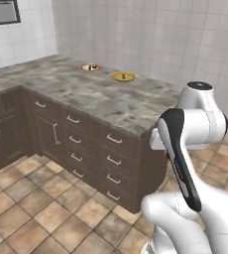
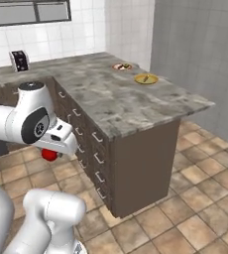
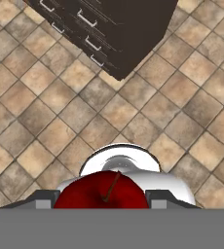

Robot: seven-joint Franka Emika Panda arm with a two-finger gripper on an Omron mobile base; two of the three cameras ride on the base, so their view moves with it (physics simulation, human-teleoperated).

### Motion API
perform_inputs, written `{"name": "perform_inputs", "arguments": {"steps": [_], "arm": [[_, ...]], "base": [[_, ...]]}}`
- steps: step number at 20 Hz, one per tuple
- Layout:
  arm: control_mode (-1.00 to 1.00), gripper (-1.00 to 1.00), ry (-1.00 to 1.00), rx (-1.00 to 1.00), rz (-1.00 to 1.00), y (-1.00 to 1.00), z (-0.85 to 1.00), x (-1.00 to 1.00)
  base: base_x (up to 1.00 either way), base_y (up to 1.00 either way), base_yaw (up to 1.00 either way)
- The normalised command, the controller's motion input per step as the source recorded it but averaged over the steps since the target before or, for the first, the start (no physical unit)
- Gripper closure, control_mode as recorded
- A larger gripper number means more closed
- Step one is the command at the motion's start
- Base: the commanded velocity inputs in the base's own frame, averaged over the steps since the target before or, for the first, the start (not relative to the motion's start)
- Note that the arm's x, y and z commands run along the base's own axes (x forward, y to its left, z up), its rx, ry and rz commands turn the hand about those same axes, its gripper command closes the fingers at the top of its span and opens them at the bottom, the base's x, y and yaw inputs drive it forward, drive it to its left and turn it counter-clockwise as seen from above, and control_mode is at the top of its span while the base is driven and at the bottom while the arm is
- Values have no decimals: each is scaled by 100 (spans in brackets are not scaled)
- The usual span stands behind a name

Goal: Pick up the apple and kiwi from the fridge and place one fruit on each plate on the dining counter.

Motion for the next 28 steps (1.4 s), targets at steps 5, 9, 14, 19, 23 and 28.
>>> {"name": "perform_inputs", "arguments": {"steps": [5, 9, 14, 19, 23, 28], "arm": [[100, 100, 0, 0, 0, 0, 0, 0], [100, 100, 0, 0, 0, 0, 0, 0], [100, 100, 0, 0, 0, 0, 0, 0], [100, 100, 0, 0, 0, 0, 0, 0], [100, 100, 0, 0, 0, 0, 0, 0], [100, 100, 0, 0, 0, 0, 0, 0]], "base": [[62, -100, 24], [50, -100, 30], [32, -100, 30], [33, -100, 27], [5, -100, 28], [16, -100, 29]]}}
